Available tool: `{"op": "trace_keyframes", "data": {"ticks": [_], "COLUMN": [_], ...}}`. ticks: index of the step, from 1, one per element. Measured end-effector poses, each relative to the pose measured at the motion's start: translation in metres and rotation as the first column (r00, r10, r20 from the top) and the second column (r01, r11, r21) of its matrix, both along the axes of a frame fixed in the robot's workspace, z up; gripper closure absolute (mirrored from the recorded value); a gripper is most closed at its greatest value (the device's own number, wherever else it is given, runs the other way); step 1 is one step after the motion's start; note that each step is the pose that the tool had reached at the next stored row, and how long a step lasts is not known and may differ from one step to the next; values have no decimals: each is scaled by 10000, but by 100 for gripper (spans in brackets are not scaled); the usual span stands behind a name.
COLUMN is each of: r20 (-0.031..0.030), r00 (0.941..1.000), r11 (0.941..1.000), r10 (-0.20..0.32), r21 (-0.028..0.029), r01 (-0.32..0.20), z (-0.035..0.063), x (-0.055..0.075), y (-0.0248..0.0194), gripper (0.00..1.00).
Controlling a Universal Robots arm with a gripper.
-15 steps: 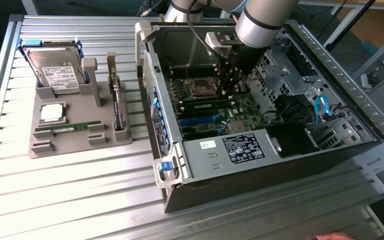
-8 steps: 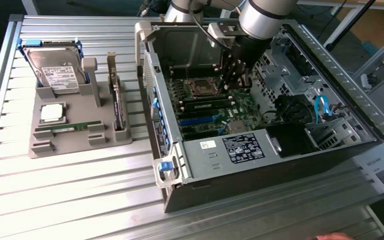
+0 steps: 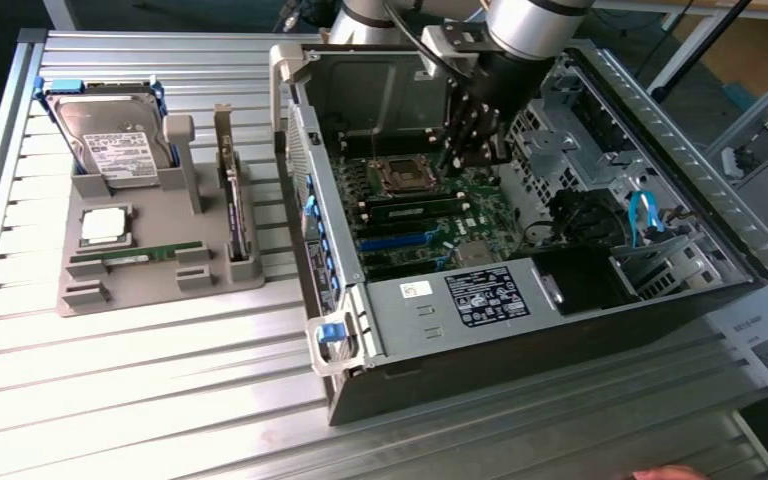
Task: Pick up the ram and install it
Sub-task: 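Insert the ram into the slot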
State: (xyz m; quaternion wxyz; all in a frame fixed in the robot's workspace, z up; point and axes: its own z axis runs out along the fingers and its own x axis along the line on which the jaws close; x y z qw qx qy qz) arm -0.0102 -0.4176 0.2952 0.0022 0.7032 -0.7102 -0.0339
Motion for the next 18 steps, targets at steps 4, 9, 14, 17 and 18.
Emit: {"op": "trace_keyframes", "data": {"ticks": [4,9,14,17,18], "r20": [0,0,0,0,1], "r00": [10000,10000,10000,10000,10000], "r11": [10000,10000,10000,10000,10000], "r10": [-1,0,0,0,0], "r21": [0,1,0,1,1], "r01": [1,0,0,0,0], "z": [90,197,297,352,370], "x": [0,0,0,0,0], "y": [0,0,0,0,0], "gripper": [81,81,81,81,81]}}
